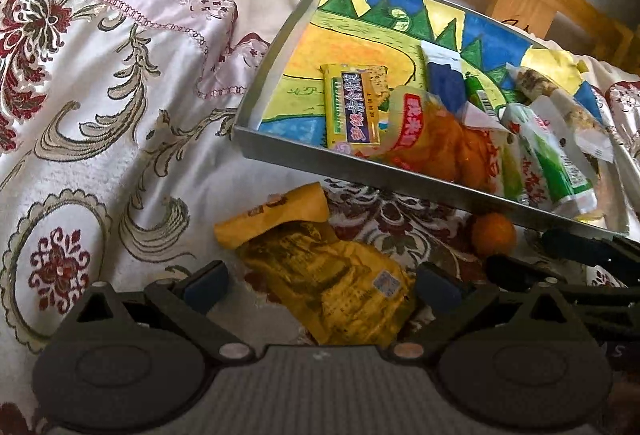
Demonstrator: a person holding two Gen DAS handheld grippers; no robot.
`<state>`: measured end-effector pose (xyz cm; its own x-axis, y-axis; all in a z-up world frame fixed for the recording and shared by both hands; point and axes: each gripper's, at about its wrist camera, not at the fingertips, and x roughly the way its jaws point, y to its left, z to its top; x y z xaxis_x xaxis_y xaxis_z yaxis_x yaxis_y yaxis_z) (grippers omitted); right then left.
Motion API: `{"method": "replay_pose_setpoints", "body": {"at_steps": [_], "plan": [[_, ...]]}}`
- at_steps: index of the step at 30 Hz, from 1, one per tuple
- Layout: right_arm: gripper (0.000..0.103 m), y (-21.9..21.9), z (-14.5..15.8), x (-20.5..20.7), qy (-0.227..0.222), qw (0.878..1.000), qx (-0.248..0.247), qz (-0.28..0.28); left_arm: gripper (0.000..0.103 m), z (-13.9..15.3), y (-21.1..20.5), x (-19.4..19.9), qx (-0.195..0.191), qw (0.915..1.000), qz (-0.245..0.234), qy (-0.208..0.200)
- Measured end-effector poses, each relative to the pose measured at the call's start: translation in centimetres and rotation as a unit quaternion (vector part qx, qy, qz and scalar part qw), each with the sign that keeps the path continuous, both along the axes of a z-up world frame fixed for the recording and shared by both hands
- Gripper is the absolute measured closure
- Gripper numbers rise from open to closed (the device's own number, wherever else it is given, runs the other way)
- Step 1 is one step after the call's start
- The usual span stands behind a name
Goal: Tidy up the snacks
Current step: 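Lower left tool onto gold foil packet while right lowers onto mandarin orange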
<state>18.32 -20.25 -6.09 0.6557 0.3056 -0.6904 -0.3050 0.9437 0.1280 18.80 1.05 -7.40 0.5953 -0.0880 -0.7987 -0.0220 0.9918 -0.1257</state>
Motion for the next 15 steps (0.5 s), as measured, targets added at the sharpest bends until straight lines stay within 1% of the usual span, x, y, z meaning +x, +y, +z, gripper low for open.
{"method": "replay_pose_setpoints", "body": {"at_steps": [2,5,12,13,15], "plan": [[0.030,0.17,-0.30,0.35,0.004,1.000,0.000,0.003,0.001,-0.08,0.04,0.15,0.002,1.0000,-0.004,-0.003],[0.032,0.20,-0.55,0.58,0.004,1.000,0.001,0.007,0.002,-0.22,0.06,0.27,0.006,0.9999,-0.007,-0.007],[0.033,0.22,-0.74,0.64,0.001,1.000,0.001,0.011,0.015,-0.36,-0.15,0.38,0.033,0.9991,-0.011,-0.023],[0.033,0.22,-0.74,0.64,0.001,1.000,0.001,0.011,0.019,-0.37,-0.15,0.34,0.034,0.9991,-0.010,-0.024],[0.033,0.22,-0.71,0.65,0.001,1.000,0.002,0.009,0.024,-0.29,0.05,0.15,0.035,0.9990,-0.005,-0.029]]}}
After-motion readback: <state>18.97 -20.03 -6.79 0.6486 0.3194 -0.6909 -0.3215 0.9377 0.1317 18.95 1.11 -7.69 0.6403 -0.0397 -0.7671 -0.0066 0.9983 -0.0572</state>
